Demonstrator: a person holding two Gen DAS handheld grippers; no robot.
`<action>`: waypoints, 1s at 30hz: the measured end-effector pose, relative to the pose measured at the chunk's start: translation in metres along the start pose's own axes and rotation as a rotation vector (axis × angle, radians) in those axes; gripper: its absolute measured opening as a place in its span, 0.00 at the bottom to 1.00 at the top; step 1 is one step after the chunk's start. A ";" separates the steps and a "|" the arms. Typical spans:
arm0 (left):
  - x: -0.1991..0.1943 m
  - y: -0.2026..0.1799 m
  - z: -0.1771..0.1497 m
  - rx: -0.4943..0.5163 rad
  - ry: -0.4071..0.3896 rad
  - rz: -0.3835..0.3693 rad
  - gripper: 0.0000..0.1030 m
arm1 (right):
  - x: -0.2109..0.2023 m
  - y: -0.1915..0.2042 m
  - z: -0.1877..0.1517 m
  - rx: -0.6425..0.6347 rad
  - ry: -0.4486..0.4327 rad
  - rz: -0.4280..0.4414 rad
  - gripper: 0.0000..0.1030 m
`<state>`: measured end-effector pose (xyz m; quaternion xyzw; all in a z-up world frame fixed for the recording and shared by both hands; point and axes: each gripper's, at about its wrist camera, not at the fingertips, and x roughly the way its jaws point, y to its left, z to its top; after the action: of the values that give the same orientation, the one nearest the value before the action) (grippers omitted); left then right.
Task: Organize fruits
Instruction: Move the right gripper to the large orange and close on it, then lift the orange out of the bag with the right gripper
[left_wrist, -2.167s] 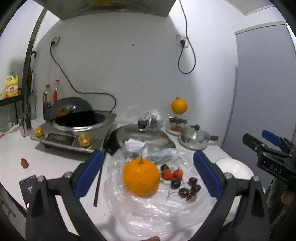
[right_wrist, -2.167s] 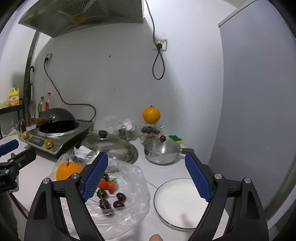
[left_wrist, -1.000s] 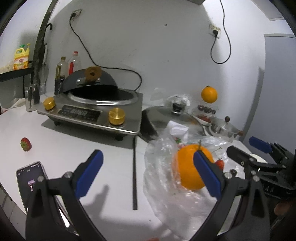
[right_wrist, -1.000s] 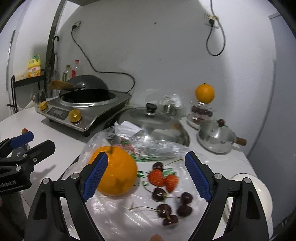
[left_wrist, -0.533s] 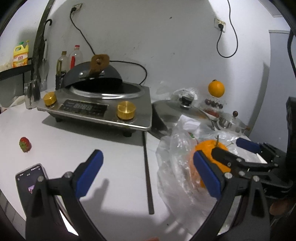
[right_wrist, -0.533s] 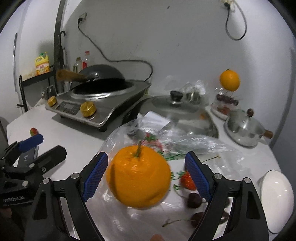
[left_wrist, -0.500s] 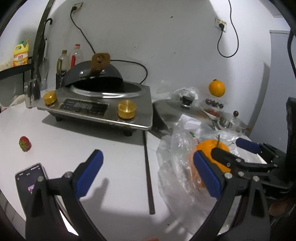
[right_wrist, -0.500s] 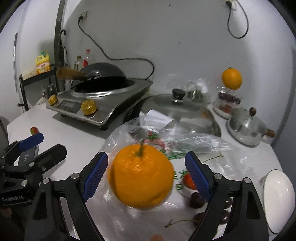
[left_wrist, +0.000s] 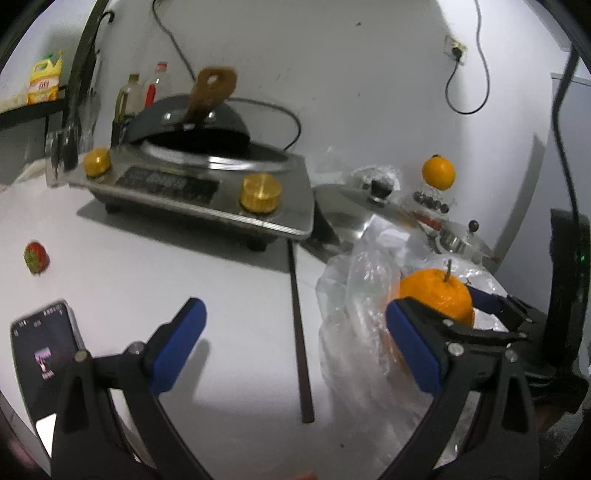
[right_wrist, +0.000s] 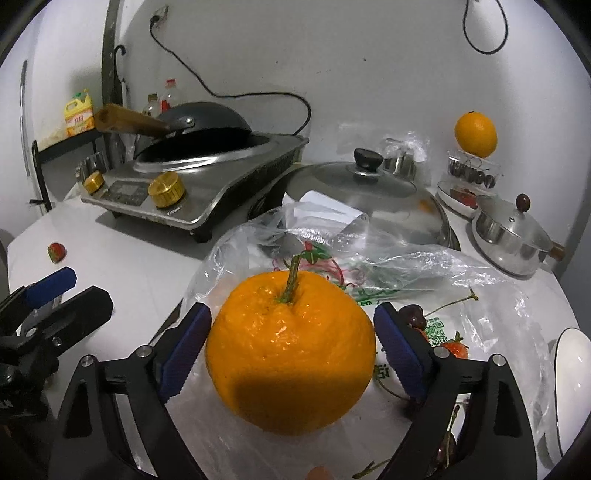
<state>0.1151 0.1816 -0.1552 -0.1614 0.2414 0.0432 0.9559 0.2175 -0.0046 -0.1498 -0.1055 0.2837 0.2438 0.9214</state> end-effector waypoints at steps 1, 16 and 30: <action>0.000 0.001 0.001 -0.005 0.000 0.001 0.96 | 0.002 -0.002 0.000 0.008 0.006 0.004 0.91; -0.002 -0.015 0.002 0.029 -0.003 0.021 0.96 | -0.002 -0.007 0.000 0.017 0.006 0.050 0.88; -0.022 -0.038 0.007 0.058 -0.032 0.033 0.96 | -0.023 -0.017 -0.003 0.023 -0.013 0.077 0.83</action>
<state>0.1046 0.1482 -0.1283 -0.1292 0.2297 0.0544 0.9631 0.2083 -0.0292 -0.1381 -0.0824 0.2845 0.2767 0.9142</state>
